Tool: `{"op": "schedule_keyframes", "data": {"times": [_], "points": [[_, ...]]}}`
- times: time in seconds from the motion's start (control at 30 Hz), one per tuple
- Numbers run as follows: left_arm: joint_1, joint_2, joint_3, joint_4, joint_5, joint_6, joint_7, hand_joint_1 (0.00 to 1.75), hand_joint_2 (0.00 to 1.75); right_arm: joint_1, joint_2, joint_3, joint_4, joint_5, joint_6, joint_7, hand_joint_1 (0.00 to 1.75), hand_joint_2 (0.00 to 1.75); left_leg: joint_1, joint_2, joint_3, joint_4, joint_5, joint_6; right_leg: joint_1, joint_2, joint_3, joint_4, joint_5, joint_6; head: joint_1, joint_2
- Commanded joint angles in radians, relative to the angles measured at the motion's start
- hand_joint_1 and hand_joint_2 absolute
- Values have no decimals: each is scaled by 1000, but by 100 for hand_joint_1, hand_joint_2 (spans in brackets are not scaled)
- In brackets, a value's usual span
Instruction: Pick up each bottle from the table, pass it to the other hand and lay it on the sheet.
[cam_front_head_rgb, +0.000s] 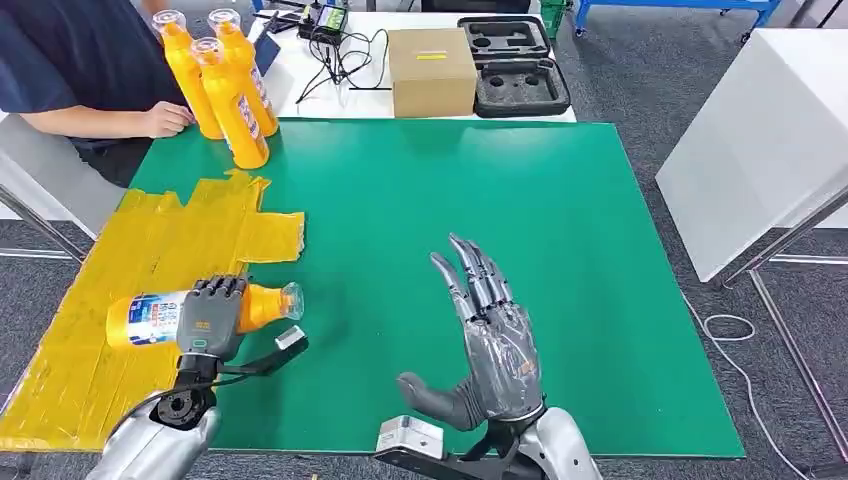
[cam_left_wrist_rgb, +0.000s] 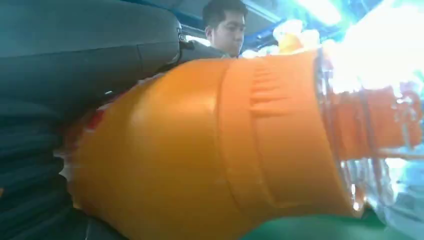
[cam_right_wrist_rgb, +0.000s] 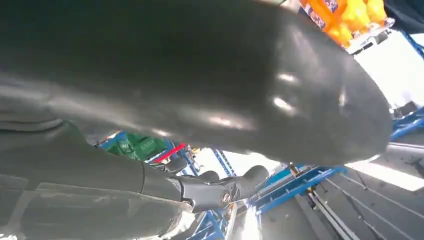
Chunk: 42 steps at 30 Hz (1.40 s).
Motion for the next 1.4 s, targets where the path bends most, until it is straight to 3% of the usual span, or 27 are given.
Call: {"op": "schedule_keyframes", "data": {"times": [0.03,0.3,0.5,0.53,0.6,0.63,0.67,0.7,0.73,0.87,0.9,0.97,1.17,1.27,1.4], "points": [[-52,8,-55,176,-1,0,-27,0,0,-9,-11,-7,11,7,9,0,0,0,2,0,6,0,-3,-3,2,-1,7,-1,-2,-2,0,0],[-71,-11,-123,301,8,0,9,0,0,-14,-8,-8,27,12,15,-2,0,0,1,1,6,-1,-2,-3,1,0,7,-1,-1,-1,0,0],[-17,-21,5,169,29,0,-33,0,0,-4,-3,-17,20,18,13,4,0,0,0,0,8,-1,-1,-2,0,-2,9,-1,0,-1,0,0],[24,-47,143,63,53,0,-106,0,0,-2,2,-25,18,28,10,7,0,0,0,0,9,-1,-1,-2,1,-2,10,-2,-1,-1,0,0],[43,-83,246,-9,138,0,-209,0,0,-3,7,-37,19,32,7,8,0,0,0,-2,7,-1,0,-1,0,-3,8,-1,-1,-1,0,0],[64,-141,398,-93,195,0,-363,0,0,-3,20,-56,22,19,8,4,0,0,1,-1,8,0,-1,-2,1,-3,9,-1,-1,-1,0,0],[59,-182,473,-99,252,0,-467,0,0,-5,27,-68,26,0,11,-5,0,0,0,-3,6,0,-1,-2,1,-5,8,-1,-1,-1,0,0],[43,-212,487,-90,316,0,-536,0,0,-13,29,-77,33,-16,17,-12,0,0,1,-4,5,1,0,-1,1,-6,6,0,-1,0,0,0],[12,-252,500,-73,486,0,-707,0,0,-23,40,-103,50,-58,19,-52,0,0,1,-4,6,1,-1,-2,1,-7,7,0,-2,-1,0,0],[59,-272,328,-369,839,-192,-799,0,0,-42,87,-207,113,-172,13,-179,0,0,0,-4,3,1,0,-1,0,-5,4,0,-1,0,0,0],[72,-260,277,-440,868,-207,-749,0,0,-50,97,-234,136,-198,21,-217,0,0,1,-3,4,2,-1,-2,1,-5,6,0,-1,-1,0,0],[65,-254,232,-531,1036,-285,-759,0,0,-94,127,-300,220,-370,61,-329,0,0,1,-3,3,2,-1,-2,1,-5,5,0,-1,-1,0,0],[-8,-232,206,-565,1244,-458,-729,0,0,-246,199,-439,481,-661,160,-498,0,0,1,0,3,1,0,-2,2,-2,4,-1,1,-1,0,0],[-22,-231,220,-539,1318,-497,-742,0,0,-277,217,-470,528,-731,167,-586,0,0,1,0,4,0,1,-1,1,-2,5,-1,1,-1,0,0],[-16,-234,214,-518,1366,-530,-754,0,0,-285,220,-469,533,-742,153,-605,0,0,1,0,5,0,0,-2,1,-2,6,-1,0,0,0,0]]}}
